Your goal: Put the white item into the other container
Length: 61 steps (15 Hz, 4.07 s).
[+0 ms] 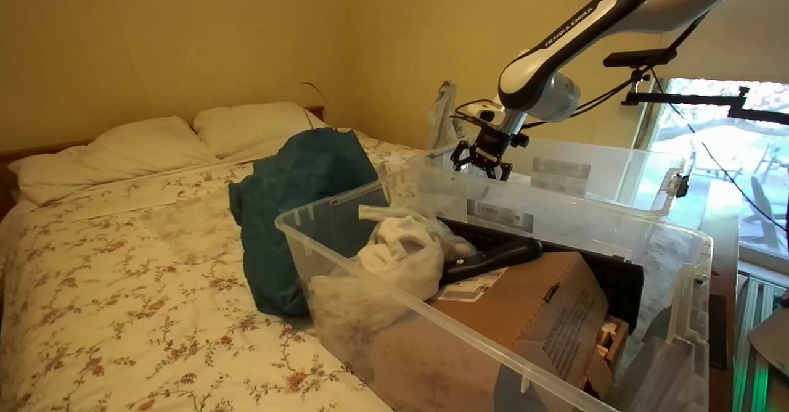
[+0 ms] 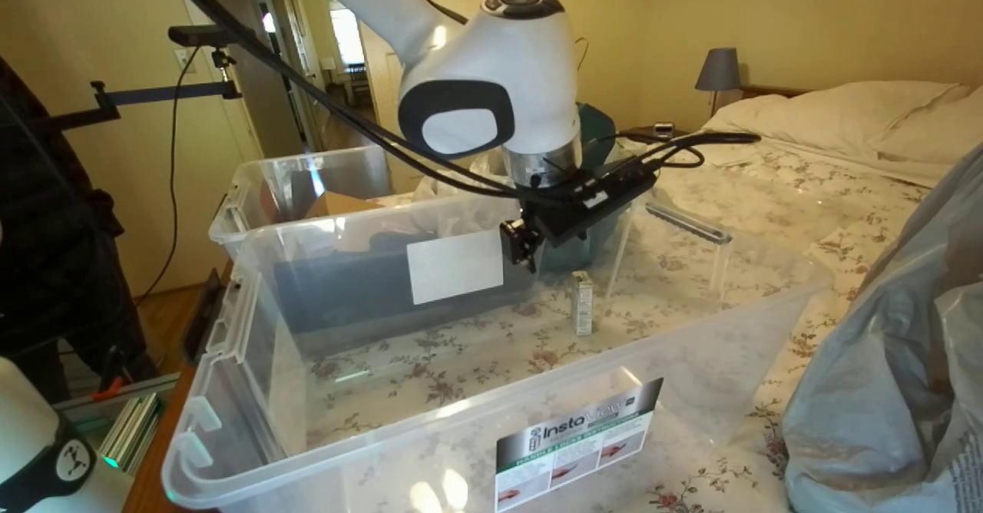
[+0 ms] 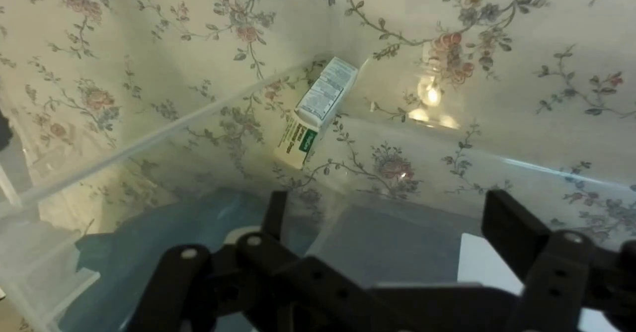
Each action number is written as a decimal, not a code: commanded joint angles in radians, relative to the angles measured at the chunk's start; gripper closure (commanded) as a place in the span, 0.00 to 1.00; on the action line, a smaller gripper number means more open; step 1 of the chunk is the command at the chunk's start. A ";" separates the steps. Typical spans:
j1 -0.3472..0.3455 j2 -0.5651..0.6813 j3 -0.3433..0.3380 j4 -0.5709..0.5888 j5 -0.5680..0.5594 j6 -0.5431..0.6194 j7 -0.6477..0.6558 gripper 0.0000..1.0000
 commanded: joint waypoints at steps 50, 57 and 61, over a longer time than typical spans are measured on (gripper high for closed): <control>0.049 -0.447 0.053 -0.177 -0.176 -0.009 0.500 0.96; 0.451 -0.797 -0.098 -0.431 0.081 0.006 0.345 0.96; 0.701 -0.965 -0.157 -0.643 0.297 0.080 0.208 0.96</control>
